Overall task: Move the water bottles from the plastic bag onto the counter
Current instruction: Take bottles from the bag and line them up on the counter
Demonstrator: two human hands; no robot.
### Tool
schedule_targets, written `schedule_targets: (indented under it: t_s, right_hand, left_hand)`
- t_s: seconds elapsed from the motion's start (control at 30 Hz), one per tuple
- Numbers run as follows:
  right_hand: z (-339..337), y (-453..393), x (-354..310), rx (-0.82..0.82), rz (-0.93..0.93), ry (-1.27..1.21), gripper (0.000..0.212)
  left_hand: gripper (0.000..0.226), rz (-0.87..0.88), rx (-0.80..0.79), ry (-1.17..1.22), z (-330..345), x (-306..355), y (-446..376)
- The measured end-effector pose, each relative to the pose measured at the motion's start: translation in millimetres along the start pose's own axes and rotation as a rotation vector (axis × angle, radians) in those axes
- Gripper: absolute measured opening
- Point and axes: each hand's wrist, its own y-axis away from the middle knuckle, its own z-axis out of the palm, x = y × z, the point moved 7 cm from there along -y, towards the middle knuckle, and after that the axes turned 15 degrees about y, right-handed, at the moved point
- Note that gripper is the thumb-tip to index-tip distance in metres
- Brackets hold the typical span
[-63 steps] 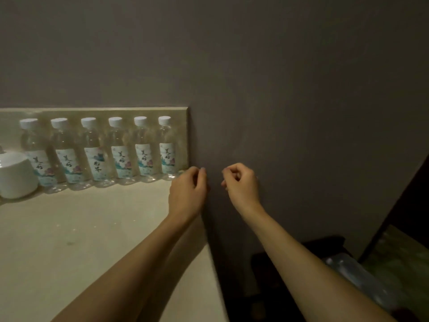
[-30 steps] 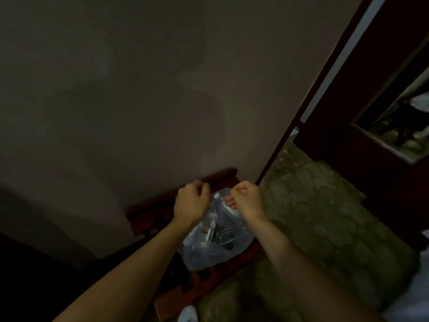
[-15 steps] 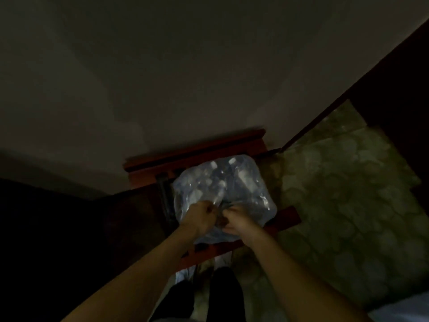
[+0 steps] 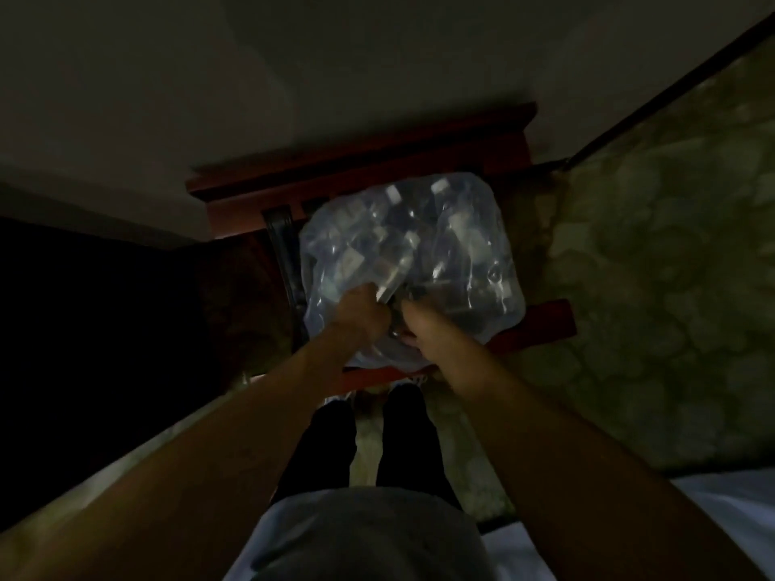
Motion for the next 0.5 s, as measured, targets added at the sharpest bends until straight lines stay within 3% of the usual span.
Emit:
schedule_targets:
  t_s: [0.23, 0.37, 0.5]
  right_hand:
    - [-8.3, -32.0, 10.1, 0.155, 0.026, 0.013, 0.038]
    - [-10.3, -51.8, 1.4, 0.074, 0.033, 0.045, 0.034]
    - [-9.7, -62.8, -2.0, 0.038, 0.095, 0.044, 0.027]
  left_hand:
    - [0.056, -0.054, 0.003, -0.091, 15.7, -26.1, -32.5]
    - [0.061, -0.032, 0.020, -0.238, 24.6, -30.2, -46.2]
    - [0.063, -0.124, 0.047, -0.365, 29.7, -36.6, -57.7]
